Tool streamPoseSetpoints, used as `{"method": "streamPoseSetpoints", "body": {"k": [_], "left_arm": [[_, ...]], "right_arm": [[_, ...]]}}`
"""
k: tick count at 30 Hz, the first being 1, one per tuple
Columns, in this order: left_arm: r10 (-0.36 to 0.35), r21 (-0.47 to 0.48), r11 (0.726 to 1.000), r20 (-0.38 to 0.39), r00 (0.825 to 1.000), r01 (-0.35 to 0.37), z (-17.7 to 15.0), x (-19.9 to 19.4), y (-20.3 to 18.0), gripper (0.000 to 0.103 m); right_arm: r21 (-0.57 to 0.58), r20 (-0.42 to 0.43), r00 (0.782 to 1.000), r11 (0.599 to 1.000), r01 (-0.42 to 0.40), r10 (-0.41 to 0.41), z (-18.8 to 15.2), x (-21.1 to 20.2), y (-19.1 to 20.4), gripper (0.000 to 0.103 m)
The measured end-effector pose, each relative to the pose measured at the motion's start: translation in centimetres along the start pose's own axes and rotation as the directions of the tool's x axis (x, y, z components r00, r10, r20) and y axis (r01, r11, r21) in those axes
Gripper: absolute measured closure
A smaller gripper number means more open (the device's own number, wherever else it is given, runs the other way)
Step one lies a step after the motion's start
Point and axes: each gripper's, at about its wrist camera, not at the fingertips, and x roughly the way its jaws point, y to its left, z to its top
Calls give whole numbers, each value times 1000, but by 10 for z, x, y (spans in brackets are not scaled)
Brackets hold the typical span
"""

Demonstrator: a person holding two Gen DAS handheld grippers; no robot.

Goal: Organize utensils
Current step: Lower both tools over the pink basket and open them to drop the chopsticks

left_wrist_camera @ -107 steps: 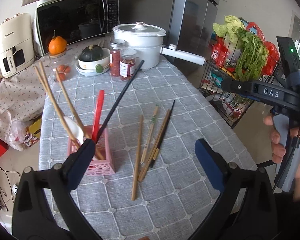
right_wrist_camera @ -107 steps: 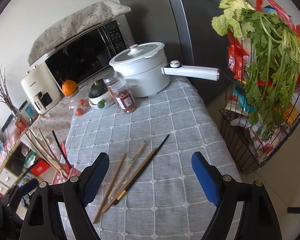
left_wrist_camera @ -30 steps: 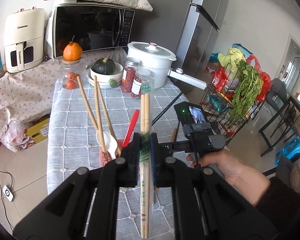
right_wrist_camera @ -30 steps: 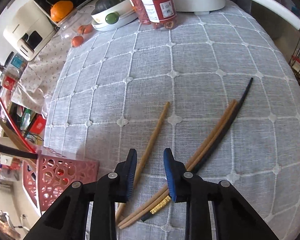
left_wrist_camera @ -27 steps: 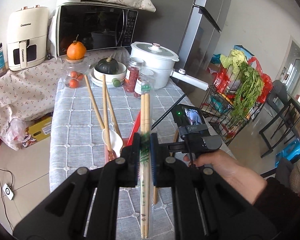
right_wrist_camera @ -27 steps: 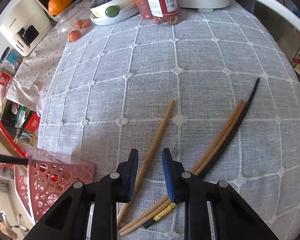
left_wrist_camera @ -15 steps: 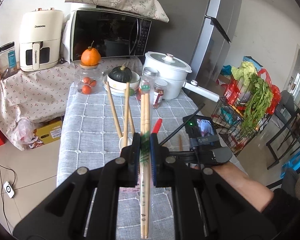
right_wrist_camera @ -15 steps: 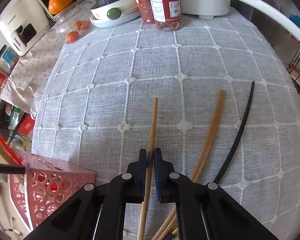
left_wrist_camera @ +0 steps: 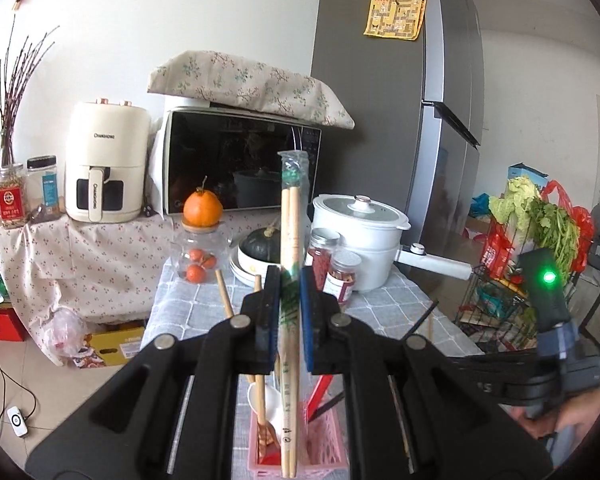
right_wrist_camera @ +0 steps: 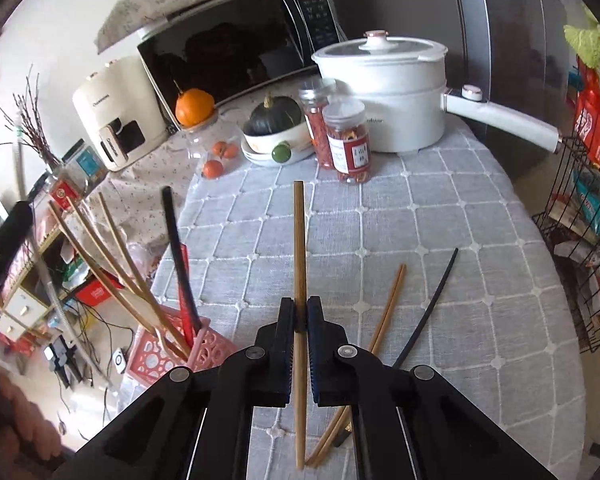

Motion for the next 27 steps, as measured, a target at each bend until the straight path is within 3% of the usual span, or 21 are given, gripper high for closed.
{"method": "streamPoseSetpoints", "body": {"k": [7,13,18,22,27], "left_arm": [[90,9,996,47,995,-90,-11,17,-3,92],[91,38,995,-43,995,-89,-33,30,-6,90],[46,5,999,-122,991,-46,-34,25,-2,59],[11,-53,998,-199,980,-22,-29,17,8,54],[-18,-108,994,-302,953,-15,-27,7,24,38]], "right_arm": [[-15,113,993,1000,-11,13,5,-40,-2,97],[-9,145,989,1000,-15,16,3,-56,-7,97],[-18,174,984,999,-45,47,4,-74,-2,97],[-49,204,976,996,-72,81,5,-91,8,97],[-89,242,962,990,-105,124,7,-114,22,97]]}}
